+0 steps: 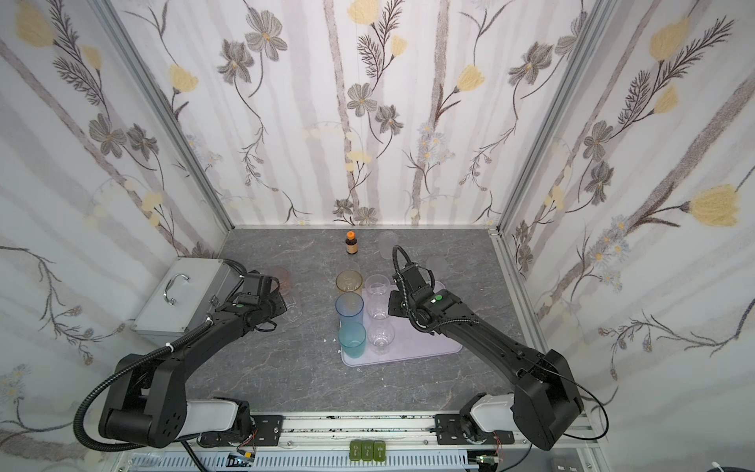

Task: Place the glasses into the tray
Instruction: 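Grasp the clear glass near the pink cup with left gripper while right lifts, then lift the clear glass with the left gripper toward the approaching right gripper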

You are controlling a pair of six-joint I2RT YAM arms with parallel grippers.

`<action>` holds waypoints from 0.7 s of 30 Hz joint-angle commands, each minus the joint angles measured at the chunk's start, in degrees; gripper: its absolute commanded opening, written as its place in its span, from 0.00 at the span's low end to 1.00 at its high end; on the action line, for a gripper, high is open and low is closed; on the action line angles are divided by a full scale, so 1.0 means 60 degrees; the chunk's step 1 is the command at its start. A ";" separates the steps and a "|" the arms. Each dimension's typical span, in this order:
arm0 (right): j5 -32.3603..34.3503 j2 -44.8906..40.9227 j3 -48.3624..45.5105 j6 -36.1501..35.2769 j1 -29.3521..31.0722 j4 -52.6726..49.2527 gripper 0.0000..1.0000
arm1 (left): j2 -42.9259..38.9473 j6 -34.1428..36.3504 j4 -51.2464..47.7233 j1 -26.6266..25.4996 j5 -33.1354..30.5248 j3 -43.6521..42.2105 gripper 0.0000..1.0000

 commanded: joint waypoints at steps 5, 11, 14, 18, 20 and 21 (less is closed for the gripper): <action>0.0131 -0.0281 -0.0070 0.0281 0.0012 0.0662 0.45 | -0.0991 -0.0479 0.0234 -0.0022 0.0774 -0.0039 0.00; 0.0184 -0.0372 0.0258 0.0367 0.0033 0.0548 0.44 | -0.1893 -0.0928 -0.0155 -0.0326 0.1018 0.0445 0.00; 0.0385 -0.0360 0.0701 0.0415 0.0226 0.0460 0.44 | -0.2067 -0.1076 -0.0393 -0.0943 0.0443 0.1114 0.00; 0.1074 -0.0081 0.1991 0.0373 0.0875 0.0077 0.44 | -0.1897 -0.1189 -0.0460 -0.2234 -0.0714 0.2112 0.00; 0.1392 0.0139 0.2701 0.0288 0.1237 -0.0135 0.44 | -0.1733 -0.1234 -0.0462 -0.2842 -0.1167 0.2531 0.00; 0.1558 0.0255 0.3063 0.0213 0.1432 -0.0238 0.44 | -0.1634 -0.1270 -0.0462 -0.3122 -0.1385 0.2730 0.00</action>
